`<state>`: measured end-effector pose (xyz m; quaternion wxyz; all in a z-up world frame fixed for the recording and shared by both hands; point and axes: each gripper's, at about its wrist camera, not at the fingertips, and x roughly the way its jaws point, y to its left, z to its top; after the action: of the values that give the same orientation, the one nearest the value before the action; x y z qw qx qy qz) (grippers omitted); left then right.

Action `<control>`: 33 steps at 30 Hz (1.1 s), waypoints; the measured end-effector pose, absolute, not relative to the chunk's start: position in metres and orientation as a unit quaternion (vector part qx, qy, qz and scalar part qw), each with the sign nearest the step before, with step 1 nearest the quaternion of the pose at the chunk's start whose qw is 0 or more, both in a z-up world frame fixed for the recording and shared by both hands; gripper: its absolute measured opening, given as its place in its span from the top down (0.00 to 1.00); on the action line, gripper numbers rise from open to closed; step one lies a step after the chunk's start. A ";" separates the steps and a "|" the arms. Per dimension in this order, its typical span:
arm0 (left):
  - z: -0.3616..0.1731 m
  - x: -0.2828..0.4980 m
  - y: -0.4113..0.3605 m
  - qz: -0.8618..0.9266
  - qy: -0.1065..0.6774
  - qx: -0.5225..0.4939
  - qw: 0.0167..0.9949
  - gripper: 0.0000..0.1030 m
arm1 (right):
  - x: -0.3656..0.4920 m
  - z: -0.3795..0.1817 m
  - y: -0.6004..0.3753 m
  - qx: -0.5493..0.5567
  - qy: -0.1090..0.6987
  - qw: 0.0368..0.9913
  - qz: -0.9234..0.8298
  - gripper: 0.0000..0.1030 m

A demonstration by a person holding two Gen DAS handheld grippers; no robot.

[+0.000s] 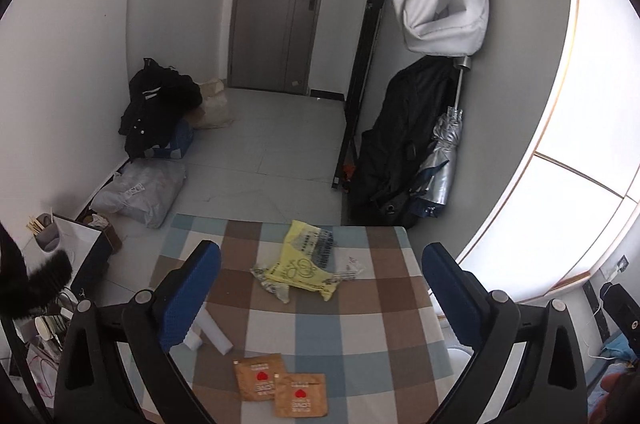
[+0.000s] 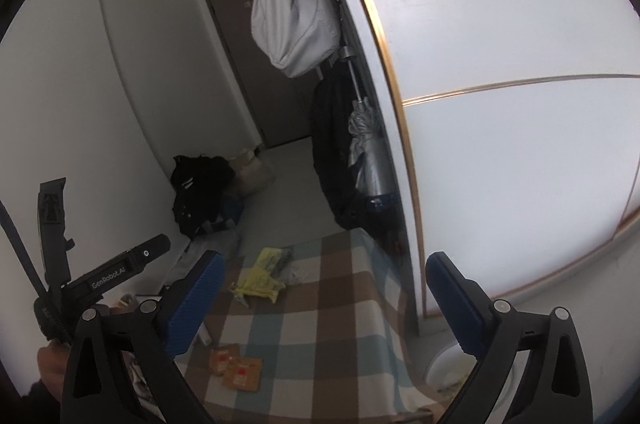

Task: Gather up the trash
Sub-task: 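Move both grippers back over the table toward the brown packets, then lower the right gripper onto a brown LOVE packet and close on it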

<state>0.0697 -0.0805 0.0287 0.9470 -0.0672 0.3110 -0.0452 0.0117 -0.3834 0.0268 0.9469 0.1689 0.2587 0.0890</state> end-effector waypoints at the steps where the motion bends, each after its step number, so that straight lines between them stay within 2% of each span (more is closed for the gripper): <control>1: 0.026 0.070 -0.073 -0.040 0.310 -0.071 0.947 0.04 | 0.014 0.024 -0.373 0.166 0.266 0.945 0.097 0.00; 11: -0.006 0.066 0.000 -0.010 0.319 -0.096 0.943 0.04 | 0.032 -0.021 -0.288 0.144 0.323 0.924 0.145 0.00; 20: -0.032 0.064 0.049 0.004 0.352 -0.137 0.926 0.04 | 0.052 -0.079 -0.233 0.127 0.413 0.890 0.149 0.00; 33: -0.054 0.071 0.063 -0.036 0.413 -0.161 0.896 0.04 | 0.066 -0.159 -0.177 0.052 0.505 0.846 0.161 0.00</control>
<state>0.0705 0.0634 -0.0540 0.8957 -0.1608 0.4131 -0.0361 0.0663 -0.1769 -0.1586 0.8464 0.0518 0.5051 0.1608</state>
